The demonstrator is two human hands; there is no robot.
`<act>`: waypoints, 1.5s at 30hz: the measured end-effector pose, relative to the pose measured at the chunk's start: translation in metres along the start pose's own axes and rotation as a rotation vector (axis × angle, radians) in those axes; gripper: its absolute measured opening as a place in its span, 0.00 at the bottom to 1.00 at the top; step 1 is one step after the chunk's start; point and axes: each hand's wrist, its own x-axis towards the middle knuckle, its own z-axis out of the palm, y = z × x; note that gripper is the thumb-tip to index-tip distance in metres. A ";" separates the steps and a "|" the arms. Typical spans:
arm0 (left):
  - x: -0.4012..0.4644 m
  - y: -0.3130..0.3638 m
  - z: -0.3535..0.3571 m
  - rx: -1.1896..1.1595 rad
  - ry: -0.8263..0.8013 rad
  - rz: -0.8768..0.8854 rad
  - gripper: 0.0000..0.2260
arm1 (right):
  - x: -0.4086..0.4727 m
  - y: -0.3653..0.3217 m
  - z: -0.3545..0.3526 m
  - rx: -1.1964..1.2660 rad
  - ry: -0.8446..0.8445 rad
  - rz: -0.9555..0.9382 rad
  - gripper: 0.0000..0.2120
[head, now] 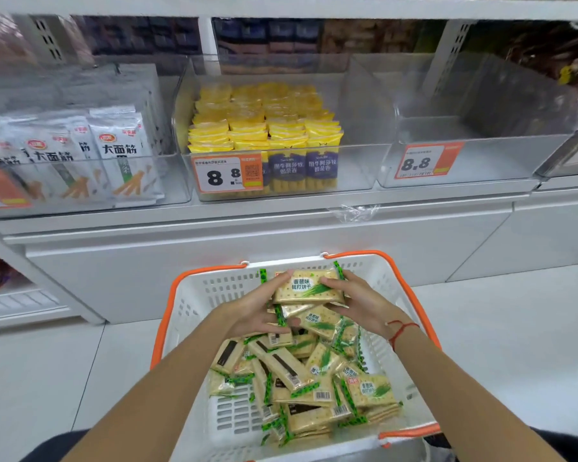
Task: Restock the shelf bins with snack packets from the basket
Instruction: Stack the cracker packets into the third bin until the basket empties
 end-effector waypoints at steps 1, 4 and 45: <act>0.006 0.005 0.001 0.004 -0.004 -0.005 0.20 | 0.005 -0.004 -0.004 0.002 -0.010 0.000 0.24; 0.024 0.018 -0.001 0.006 0.001 0.000 0.20 | 0.020 -0.018 -0.013 0.020 -0.036 -0.001 0.24; 0.026 0.297 0.170 1.226 0.741 0.881 0.25 | -0.077 -0.284 -0.146 -0.362 0.251 -0.868 0.26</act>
